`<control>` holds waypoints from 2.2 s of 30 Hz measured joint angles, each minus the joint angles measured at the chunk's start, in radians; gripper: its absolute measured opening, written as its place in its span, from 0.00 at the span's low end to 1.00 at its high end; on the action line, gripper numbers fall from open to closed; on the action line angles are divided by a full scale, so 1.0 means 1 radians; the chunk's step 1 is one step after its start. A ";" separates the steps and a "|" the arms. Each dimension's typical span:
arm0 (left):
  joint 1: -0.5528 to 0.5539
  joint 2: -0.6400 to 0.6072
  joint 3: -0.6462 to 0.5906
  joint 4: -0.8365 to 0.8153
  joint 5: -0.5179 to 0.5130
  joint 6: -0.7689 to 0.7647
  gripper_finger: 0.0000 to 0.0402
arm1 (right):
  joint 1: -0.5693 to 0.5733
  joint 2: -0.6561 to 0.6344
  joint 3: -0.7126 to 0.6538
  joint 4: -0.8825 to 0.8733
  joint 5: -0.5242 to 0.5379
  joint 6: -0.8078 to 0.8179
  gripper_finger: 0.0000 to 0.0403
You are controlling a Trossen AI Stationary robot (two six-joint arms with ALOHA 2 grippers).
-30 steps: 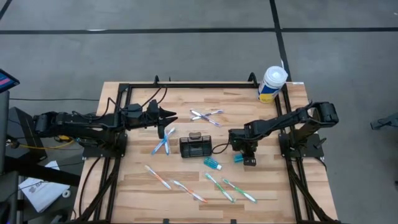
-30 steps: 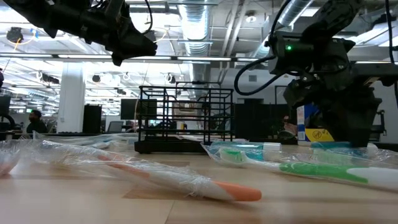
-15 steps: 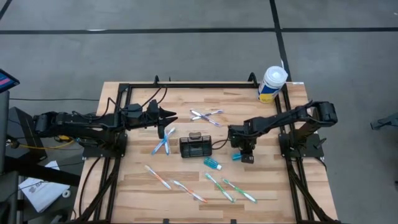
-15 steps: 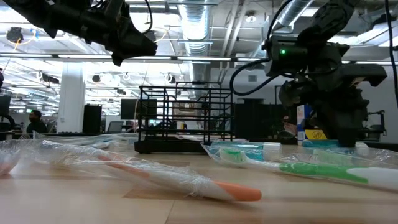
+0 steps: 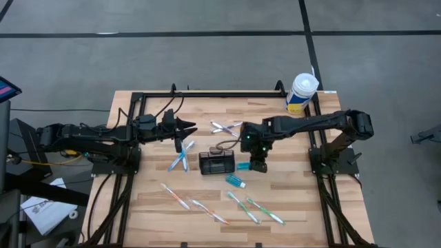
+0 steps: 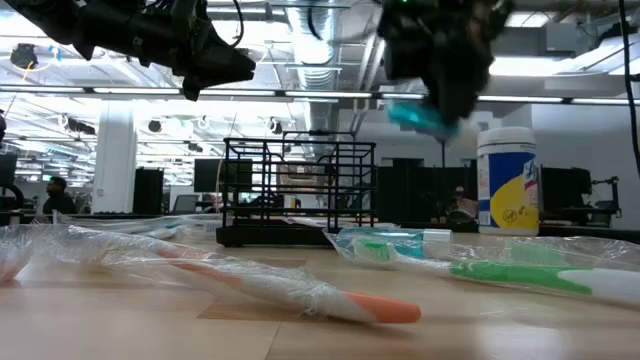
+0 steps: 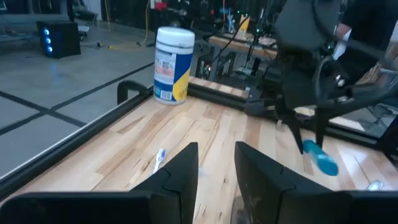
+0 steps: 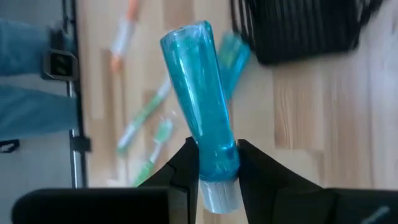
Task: Pick & Place toothbrushing station
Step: Put the right blue mouthwash into the mesh organizer
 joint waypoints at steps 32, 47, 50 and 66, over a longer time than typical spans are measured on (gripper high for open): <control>0.060 0.000 0.000 0.271 0.002 -0.111 0.25 | -0.193 0.017 0.232 0.907 0.291 0.433 0.18; 0.111 0.001 0.000 0.400 0.098 -0.131 0.27 | -0.168 0.060 0.232 1.039 0.322 0.502 0.18; 0.111 0.023 0.000 0.395 0.126 -0.144 0.27 | -0.170 0.063 0.232 1.080 0.333 0.502 0.18; 0.128 0.021 0.000 0.482 0.141 -0.162 0.26 | -0.093 0.081 0.232 0.788 0.285 0.400 0.18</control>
